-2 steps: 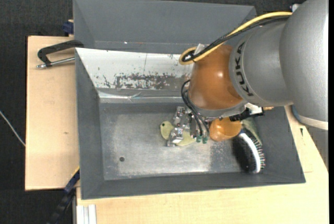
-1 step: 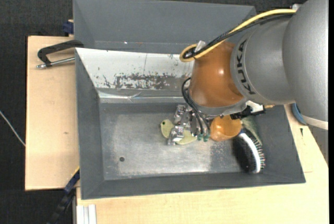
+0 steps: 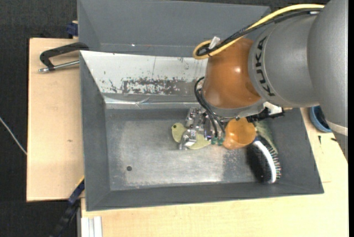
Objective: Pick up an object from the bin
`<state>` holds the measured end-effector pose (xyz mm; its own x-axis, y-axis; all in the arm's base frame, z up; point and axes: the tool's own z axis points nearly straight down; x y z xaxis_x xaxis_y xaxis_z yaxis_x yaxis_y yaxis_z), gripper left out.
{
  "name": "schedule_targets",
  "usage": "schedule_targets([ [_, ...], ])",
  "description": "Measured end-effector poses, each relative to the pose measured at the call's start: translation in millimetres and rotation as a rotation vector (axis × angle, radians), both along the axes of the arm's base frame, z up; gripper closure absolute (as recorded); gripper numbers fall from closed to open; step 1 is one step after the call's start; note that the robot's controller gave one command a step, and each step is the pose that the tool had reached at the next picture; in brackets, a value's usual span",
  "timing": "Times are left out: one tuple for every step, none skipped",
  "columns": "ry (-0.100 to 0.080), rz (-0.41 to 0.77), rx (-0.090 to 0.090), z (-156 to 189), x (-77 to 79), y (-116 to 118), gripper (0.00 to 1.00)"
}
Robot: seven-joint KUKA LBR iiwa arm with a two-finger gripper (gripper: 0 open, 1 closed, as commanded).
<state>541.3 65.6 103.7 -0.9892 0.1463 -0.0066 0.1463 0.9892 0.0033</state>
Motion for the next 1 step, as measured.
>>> schedule_targets([
  [-0.007, 0.001, 0.000, 98.7, 3.0, 0.7, 1.00],
])
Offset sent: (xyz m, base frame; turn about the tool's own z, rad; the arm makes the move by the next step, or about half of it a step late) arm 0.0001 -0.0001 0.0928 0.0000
